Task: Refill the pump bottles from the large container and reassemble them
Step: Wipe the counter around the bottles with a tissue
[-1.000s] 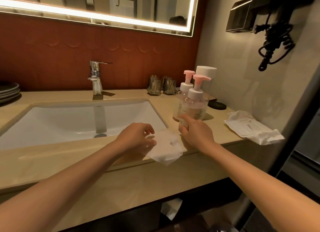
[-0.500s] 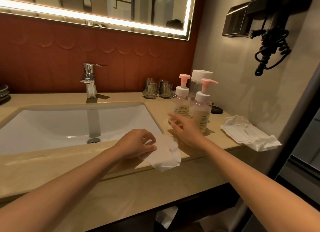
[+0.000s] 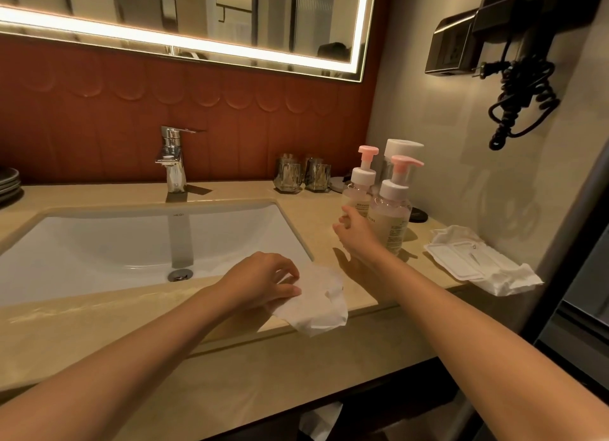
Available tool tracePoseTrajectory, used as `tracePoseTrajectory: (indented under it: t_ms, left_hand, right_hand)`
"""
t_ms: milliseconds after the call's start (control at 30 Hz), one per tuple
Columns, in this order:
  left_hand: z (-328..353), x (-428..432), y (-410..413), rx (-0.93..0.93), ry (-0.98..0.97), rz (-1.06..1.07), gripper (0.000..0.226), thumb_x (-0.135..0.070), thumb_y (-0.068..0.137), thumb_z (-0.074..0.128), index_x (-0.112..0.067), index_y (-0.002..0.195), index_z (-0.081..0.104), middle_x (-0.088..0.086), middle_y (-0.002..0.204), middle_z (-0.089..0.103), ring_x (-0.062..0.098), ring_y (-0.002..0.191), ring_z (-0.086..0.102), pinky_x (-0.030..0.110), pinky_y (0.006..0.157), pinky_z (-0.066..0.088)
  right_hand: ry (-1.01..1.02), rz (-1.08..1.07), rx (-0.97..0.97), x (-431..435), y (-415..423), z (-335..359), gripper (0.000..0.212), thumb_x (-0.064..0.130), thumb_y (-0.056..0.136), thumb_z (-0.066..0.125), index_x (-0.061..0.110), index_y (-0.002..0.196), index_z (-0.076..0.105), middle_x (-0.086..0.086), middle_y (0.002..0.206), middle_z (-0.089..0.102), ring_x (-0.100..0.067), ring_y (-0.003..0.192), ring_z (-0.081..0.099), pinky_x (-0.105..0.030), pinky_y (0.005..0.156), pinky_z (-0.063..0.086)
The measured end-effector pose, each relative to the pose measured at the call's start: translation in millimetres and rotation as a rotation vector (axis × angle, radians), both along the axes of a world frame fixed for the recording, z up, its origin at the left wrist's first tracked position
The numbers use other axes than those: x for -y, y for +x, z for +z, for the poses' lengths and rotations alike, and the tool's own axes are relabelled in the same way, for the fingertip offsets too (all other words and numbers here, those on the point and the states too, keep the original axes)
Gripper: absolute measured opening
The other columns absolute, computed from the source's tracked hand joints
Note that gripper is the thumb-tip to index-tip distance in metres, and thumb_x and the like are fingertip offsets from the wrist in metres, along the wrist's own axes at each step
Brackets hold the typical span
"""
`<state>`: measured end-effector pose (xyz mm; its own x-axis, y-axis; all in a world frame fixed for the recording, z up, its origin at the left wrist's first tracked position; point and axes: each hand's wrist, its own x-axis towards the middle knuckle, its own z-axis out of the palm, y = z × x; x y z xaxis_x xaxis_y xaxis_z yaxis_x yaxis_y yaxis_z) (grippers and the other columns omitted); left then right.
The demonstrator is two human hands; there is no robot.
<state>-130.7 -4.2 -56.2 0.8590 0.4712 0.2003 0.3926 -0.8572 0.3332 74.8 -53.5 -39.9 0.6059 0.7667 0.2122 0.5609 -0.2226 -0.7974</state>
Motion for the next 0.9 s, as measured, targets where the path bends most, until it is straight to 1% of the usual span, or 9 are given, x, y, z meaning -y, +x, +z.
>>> tracePoseTrajectory:
  t_ms: [67, 133, 233, 333, 500, 600, 667, 833, 900]
  left_hand:
    - [-1, -1, 0, 0.004, 0.012, 0.002, 0.033, -0.042, 0.084, 0.062, -0.026, 0.114, 0.063, -0.007, 0.122, 0.06, 0.012, 0.109, 0.054, 0.033, 0.092, 0.047]
    - [-1, -1, -1, 0.001, 0.014, 0.003, 0.034, -0.043, 0.084, 0.061, -0.027, 0.114, 0.063, -0.008, 0.122, 0.06, 0.012, 0.108, 0.054, 0.035, 0.092, 0.047]
    - [-1, -2, -4, 0.0, 0.072, -0.004, 0.032, -0.041, 0.086, 0.061, -0.027, 0.114, 0.063, -0.008, 0.118, 0.063, 0.011, 0.103, 0.057, 0.033, 0.088, 0.049]
    - [2, -11, -13, 0.052, 0.105, 0.021, 0.031, -0.035, 0.087, 0.061, -0.025, 0.117, 0.063, -0.008, 0.12, 0.063, 0.01, 0.104, 0.059, 0.029, 0.089, 0.049]
    - [7, -16, -23, -0.012, 0.07, -0.002, 0.028, -0.03, 0.087, 0.062, -0.021, 0.113, 0.066, -0.004, 0.119, 0.064, 0.011, 0.102, 0.059, 0.027, 0.088, 0.048]
    - [4, -7, -18, -0.029, 0.072, -0.044, 0.03, -0.029, 0.089, 0.06, -0.019, 0.116, 0.065, -0.002, 0.119, 0.064, 0.013, 0.101, 0.06, 0.03, 0.089, 0.049]
    - [3, -3, -12, -0.05, 0.072, -0.065, 0.031, -0.03, 0.089, 0.058, -0.018, 0.117, 0.065, 0.0, 0.119, 0.064, 0.016, 0.099, 0.061, 0.033, 0.088, 0.05]
    - [-1, 4, 15, -0.11, 0.075, -0.104, 0.03, -0.033, 0.093, 0.052, -0.01, 0.107, 0.064, 0.008, 0.104, 0.068, 0.022, 0.09, 0.061, 0.039, 0.084, 0.049]
    - [-4, 7, 32, -0.12, 0.07, -0.091, 0.029, -0.032, 0.095, 0.048, -0.009, 0.101, 0.063, 0.009, 0.098, 0.066, 0.024, 0.086, 0.059, 0.04, 0.081, 0.048]
  right_hand:
    - [-0.006, -0.027, 0.008, 1, 2, -1, 0.054, 0.015, 0.097, 0.046, 0.016, 0.146, 0.025, -0.008, 0.146, 0.039, -0.025, 0.134, 0.037, -0.039, 0.106, 0.035]
    - [-0.011, -0.056, 0.063, 5, -2, -1, 0.047, 0.016, 0.096, 0.047, 0.014, 0.142, 0.034, -0.009, 0.141, 0.045, -0.024, 0.129, 0.043, -0.037, 0.103, 0.039]
    - [0.011, -0.028, 0.295, 24, -23, 1, 0.023, 0.021, 0.094, 0.052, 0.015, 0.115, 0.06, -0.002, 0.111, 0.064, -0.018, 0.102, 0.059, -0.034, 0.087, 0.051]
    - [-0.008, 0.111, 0.503, 53, -53, 0, 0.015, 0.025, 0.092, 0.056, 0.017, 0.1, 0.066, 0.004, 0.096, 0.067, -0.008, 0.083, 0.059, -0.026, 0.077, 0.051]
    - [-0.307, 0.257, 0.686, 81, -77, -4, 0.03, 0.035, 0.092, 0.052, 0.016, 0.111, 0.066, 0.0, 0.104, 0.067, -0.017, 0.092, 0.061, -0.032, 0.081, 0.05]
    - [-0.393, 0.244, 0.793, 86, -74, -15, 0.029, 0.036, 0.095, 0.045, 0.014, 0.088, 0.063, -0.003, 0.09, 0.063, -0.021, 0.079, 0.055, -0.03, 0.065, 0.043]
    - [-0.413, 0.21, 0.785, 91, -66, -18, 0.028, 0.037, 0.095, 0.044, 0.017, 0.081, 0.058, -0.005, 0.087, 0.062, -0.022, 0.078, 0.055, -0.031, 0.064, 0.043]
    - [-0.453, 0.156, 0.714, 110, -36, -12, 0.027, 0.036, 0.095, 0.045, 0.018, 0.088, 0.063, -0.003, 0.092, 0.066, -0.021, 0.085, 0.059, -0.035, 0.074, 0.05]
    - [-0.466, 0.122, 0.693, 114, -27, -12, 0.028, 0.037, 0.095, 0.045, 0.018, 0.098, 0.065, -0.004, 0.101, 0.066, -0.022, 0.091, 0.059, -0.034, 0.076, 0.05]
